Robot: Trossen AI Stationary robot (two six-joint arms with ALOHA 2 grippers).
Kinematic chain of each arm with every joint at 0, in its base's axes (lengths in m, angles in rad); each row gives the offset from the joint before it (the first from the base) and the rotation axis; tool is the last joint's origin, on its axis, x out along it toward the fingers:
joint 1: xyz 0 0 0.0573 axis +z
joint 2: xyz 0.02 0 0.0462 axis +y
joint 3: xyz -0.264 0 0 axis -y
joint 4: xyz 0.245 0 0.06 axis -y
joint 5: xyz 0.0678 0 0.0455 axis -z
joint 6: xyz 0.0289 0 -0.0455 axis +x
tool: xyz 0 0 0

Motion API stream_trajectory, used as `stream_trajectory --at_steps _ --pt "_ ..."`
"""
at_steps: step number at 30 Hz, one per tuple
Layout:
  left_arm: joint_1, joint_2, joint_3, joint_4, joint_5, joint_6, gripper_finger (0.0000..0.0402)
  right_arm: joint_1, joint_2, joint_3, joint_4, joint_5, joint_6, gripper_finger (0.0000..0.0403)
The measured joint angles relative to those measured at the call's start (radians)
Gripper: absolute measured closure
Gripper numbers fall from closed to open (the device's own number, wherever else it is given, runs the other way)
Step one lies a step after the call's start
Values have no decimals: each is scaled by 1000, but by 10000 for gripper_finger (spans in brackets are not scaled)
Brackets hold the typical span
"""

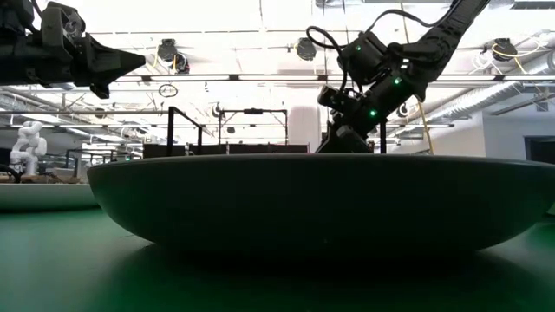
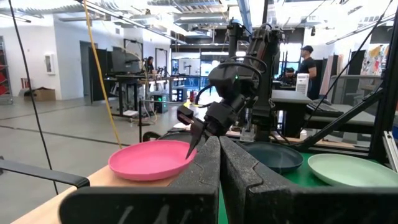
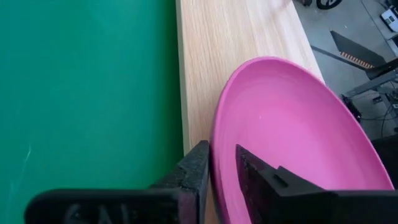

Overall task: Place and stack plates onto a shelf
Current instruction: Put the pink plate on the shelf, then stack the black plate on top of the pink plate on the shelf

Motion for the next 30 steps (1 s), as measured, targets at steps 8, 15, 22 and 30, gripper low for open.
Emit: stream_trajectory --at_steps 8,15,22,30 --pt "0 0 0 0 0 0 400 41 -54 -1 -1 1 -1 332" --pt "0 0 0 0 0 0 400 129 -180 -1 -46 1 31 332" --pt "0 0 0 0 0 0 400 291 -329 -1 -133 0 91 332" --pt "0 0 0 0 0 0 400 441 -422 -37 -114 2 100 332"
